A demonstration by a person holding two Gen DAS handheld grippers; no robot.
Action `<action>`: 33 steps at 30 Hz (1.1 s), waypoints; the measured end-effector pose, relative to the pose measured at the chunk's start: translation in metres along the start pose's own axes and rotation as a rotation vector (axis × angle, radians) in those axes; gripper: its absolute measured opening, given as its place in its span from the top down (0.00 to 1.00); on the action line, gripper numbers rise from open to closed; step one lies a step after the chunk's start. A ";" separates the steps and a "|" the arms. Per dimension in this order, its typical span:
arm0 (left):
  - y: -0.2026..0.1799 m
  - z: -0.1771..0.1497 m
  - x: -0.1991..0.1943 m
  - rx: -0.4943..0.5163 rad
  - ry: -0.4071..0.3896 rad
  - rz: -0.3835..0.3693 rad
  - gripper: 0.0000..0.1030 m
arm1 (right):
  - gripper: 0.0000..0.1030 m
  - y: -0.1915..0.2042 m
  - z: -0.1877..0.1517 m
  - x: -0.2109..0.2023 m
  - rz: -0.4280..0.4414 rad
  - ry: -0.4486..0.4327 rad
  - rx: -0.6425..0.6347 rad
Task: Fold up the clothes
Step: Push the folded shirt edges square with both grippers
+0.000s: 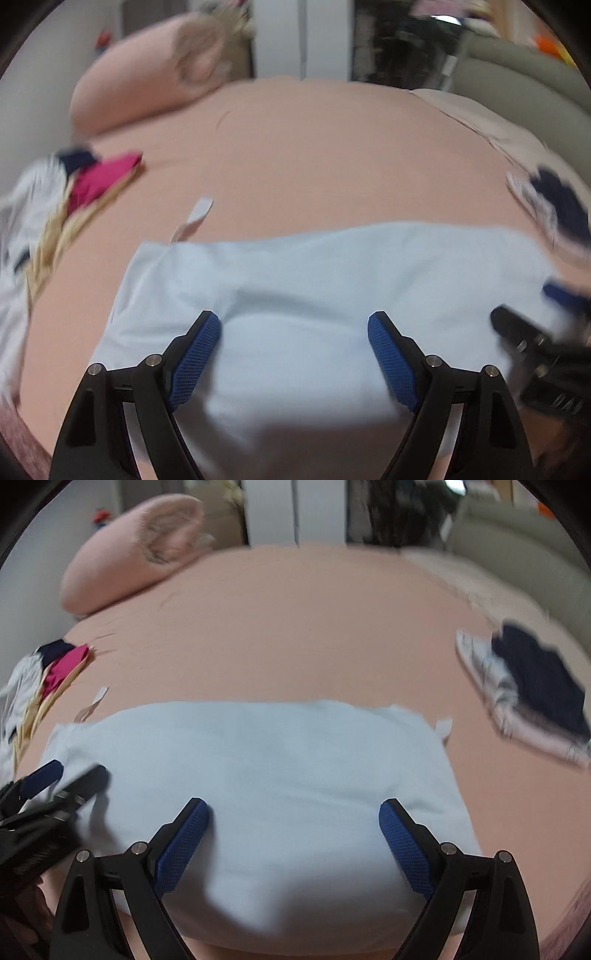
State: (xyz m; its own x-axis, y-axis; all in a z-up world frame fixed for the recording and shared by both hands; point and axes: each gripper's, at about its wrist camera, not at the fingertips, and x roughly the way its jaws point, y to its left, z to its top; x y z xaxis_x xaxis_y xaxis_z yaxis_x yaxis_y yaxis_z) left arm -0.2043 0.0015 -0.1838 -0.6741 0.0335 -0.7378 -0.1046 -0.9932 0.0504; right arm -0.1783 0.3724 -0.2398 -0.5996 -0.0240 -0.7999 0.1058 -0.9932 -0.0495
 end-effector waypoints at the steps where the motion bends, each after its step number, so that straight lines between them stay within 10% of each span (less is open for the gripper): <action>1: 0.003 0.004 -0.001 0.007 0.002 -0.006 0.19 | 0.08 0.002 -0.003 0.000 -0.001 -0.008 -0.014; 9: 0.106 -0.002 -0.036 -0.174 -0.031 0.070 0.19 | 0.08 -0.032 -0.022 -0.025 -0.099 -0.047 0.196; 20: 0.026 0.002 -0.035 -0.022 0.045 -0.013 0.19 | 0.08 0.099 -0.004 -0.033 0.065 -0.023 0.114; 33: 0.036 -0.031 -0.029 0.021 0.100 -0.047 0.17 | 0.08 0.184 -0.012 -0.010 0.090 -0.018 0.085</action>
State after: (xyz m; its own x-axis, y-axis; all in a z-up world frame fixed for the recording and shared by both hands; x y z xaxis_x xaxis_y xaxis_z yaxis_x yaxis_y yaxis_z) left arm -0.1660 -0.0385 -0.1817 -0.5923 0.0679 -0.8029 -0.1504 -0.9882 0.0274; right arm -0.1434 0.1912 -0.2475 -0.6047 -0.1145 -0.7882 0.0922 -0.9930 0.0735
